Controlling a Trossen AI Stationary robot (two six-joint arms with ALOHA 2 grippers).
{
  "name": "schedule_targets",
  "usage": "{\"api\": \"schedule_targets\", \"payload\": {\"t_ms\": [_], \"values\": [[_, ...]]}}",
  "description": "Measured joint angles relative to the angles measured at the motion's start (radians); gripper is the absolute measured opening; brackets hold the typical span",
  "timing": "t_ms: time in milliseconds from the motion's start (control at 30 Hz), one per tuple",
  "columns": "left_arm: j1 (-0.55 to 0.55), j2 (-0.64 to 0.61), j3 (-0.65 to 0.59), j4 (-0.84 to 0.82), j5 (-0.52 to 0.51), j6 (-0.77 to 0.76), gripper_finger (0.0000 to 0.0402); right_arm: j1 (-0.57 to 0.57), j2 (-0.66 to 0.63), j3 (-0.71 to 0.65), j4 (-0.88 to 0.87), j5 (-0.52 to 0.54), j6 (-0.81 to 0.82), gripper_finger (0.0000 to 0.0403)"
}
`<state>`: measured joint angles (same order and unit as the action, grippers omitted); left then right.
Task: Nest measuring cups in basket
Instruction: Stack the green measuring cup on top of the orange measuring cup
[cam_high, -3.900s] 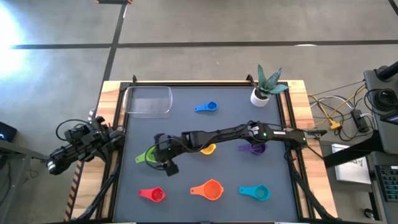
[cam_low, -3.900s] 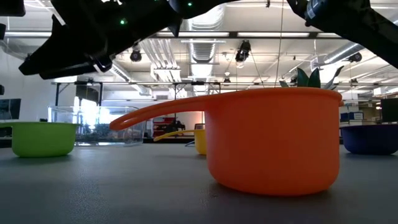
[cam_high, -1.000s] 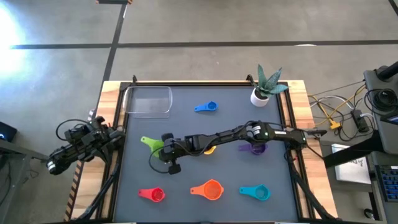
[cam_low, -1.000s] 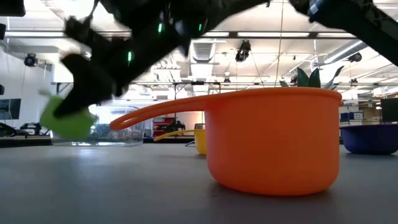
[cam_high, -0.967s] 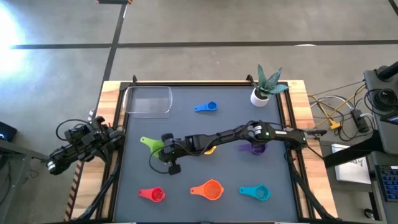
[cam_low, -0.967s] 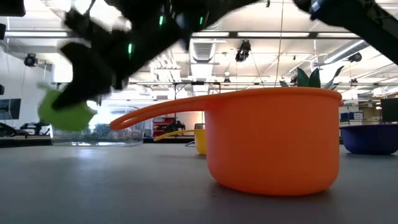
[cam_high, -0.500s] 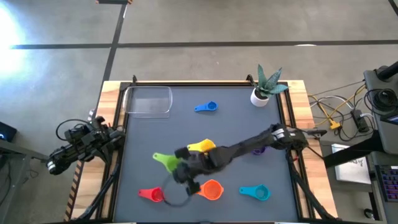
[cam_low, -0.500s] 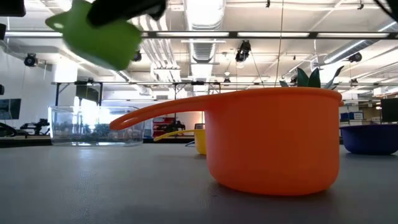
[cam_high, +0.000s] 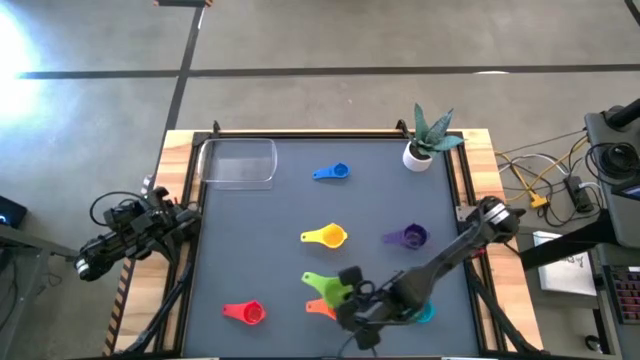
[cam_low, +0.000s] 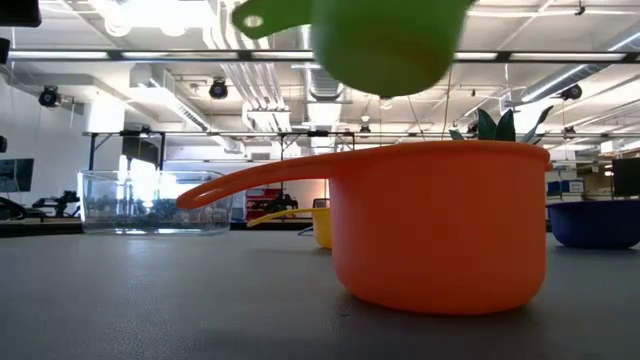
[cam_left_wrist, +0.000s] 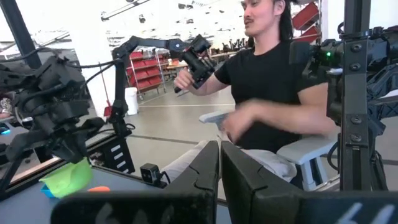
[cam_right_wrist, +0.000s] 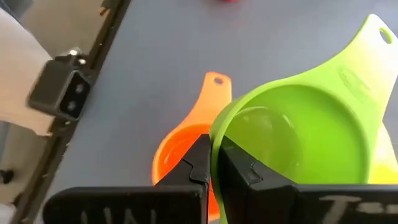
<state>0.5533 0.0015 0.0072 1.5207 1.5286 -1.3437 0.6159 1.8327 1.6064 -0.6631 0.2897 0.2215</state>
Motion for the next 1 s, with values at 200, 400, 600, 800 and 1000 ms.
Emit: {"api": "schedule_targets", "payload": {"t_ms": [200, 400, 600, 800, 1000], "values": [[0.000, 0.000, 0.000, -0.003, 0.000, 0.000, 0.0000, 0.001, -0.036, -0.132, 0.085, -0.009, 0.031, 0.0008], [0.000, 0.000, 0.000, -0.006, 0.000, 0.000, 0.0000, 0.002, -0.047, -0.156, 0.138, -0.029, 0.030, 0.0008], [0.000, 0.000, 0.000, -0.006, 0.000, 0.000, 0.0000, 0.002, -0.047, -0.157, 0.156, -0.036, 0.014, 0.0008], [0.000, 0.000, 0.000, -0.007, 0.000, 0.000, 0.0000, 0.002, -0.046, -0.157, 0.170, -0.046, 0.013, 0.0008], [0.000, 0.000, 0.000, -0.007, 0.000, 0.000, 0.0000, 0.002, -0.046, -0.157, 0.175, -0.063, 0.010, 0.0008]]}}
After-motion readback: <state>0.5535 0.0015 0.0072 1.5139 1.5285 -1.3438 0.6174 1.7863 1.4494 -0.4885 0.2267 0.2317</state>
